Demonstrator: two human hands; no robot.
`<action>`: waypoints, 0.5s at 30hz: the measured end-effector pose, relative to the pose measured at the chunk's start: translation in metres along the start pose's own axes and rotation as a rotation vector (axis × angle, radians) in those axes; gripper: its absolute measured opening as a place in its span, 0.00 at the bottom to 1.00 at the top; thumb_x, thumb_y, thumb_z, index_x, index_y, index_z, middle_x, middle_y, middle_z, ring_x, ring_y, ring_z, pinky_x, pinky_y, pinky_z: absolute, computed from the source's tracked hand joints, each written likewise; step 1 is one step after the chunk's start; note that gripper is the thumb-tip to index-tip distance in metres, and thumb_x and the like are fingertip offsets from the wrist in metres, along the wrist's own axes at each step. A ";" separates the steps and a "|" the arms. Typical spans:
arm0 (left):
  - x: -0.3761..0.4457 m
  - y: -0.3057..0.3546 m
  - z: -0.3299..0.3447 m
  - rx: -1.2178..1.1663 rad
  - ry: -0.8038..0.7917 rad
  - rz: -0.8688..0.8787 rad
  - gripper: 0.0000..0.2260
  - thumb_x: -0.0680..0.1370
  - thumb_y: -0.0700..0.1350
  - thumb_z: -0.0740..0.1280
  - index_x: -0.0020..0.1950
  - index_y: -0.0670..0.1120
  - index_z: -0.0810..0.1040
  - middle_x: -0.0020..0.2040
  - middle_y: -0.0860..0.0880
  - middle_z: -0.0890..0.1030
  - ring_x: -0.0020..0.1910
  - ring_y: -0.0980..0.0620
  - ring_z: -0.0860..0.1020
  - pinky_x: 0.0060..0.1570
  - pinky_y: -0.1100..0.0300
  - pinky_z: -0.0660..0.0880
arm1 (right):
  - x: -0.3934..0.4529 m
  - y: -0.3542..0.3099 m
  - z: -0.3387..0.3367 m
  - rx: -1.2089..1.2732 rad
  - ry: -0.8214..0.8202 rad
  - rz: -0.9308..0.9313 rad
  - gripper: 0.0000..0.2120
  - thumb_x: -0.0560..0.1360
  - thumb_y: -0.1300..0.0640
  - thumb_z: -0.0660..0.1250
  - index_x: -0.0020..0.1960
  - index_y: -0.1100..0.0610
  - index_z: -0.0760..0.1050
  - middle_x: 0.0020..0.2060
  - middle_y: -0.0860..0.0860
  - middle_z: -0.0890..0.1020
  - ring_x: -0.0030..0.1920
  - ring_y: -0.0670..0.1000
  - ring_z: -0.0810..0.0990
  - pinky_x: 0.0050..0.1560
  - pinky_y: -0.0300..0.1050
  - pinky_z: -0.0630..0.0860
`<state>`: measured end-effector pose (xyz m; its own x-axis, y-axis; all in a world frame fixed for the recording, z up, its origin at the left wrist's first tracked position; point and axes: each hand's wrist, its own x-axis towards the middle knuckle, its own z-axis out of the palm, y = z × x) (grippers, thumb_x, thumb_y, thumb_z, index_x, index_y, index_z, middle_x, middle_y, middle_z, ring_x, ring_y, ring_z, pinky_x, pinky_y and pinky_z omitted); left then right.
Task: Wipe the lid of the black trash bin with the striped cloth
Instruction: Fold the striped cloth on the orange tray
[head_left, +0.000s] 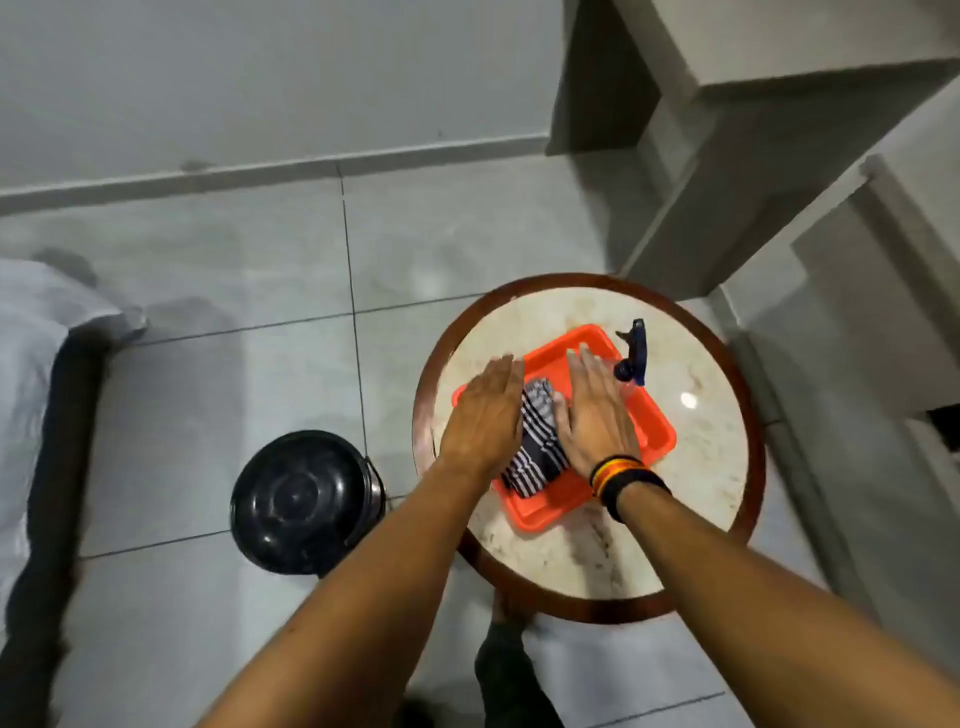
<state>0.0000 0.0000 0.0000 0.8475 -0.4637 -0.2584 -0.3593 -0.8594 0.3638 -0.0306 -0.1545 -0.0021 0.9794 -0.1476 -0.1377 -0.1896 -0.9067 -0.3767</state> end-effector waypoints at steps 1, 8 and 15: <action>0.006 -0.001 0.012 -0.018 -0.045 -0.026 0.29 0.87 0.42 0.55 0.87 0.42 0.50 0.87 0.41 0.55 0.87 0.43 0.56 0.85 0.49 0.55 | -0.001 0.007 0.016 0.001 -0.049 0.020 0.27 0.84 0.55 0.55 0.81 0.59 0.55 0.82 0.57 0.55 0.82 0.57 0.53 0.82 0.52 0.51; 0.045 -0.020 0.081 -0.097 -0.107 -0.171 0.26 0.86 0.44 0.61 0.84 0.43 0.61 0.80 0.41 0.70 0.78 0.40 0.71 0.78 0.44 0.69 | 0.001 0.036 0.098 0.144 -0.199 0.397 0.30 0.82 0.53 0.62 0.80 0.60 0.57 0.81 0.60 0.57 0.81 0.61 0.54 0.79 0.54 0.57; 0.066 -0.029 0.109 -0.008 -0.091 -0.260 0.20 0.84 0.39 0.64 0.77 0.41 0.71 0.72 0.38 0.75 0.71 0.37 0.75 0.71 0.44 0.73 | 0.017 0.039 0.128 0.065 -0.076 0.482 0.30 0.75 0.53 0.70 0.73 0.62 0.65 0.68 0.63 0.73 0.69 0.65 0.69 0.67 0.59 0.70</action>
<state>0.0241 -0.0292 -0.1254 0.8723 -0.2454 -0.4229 -0.1309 -0.9505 0.2817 -0.0300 -0.1418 -0.1364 0.7719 -0.5127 -0.3759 -0.6260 -0.7158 -0.3095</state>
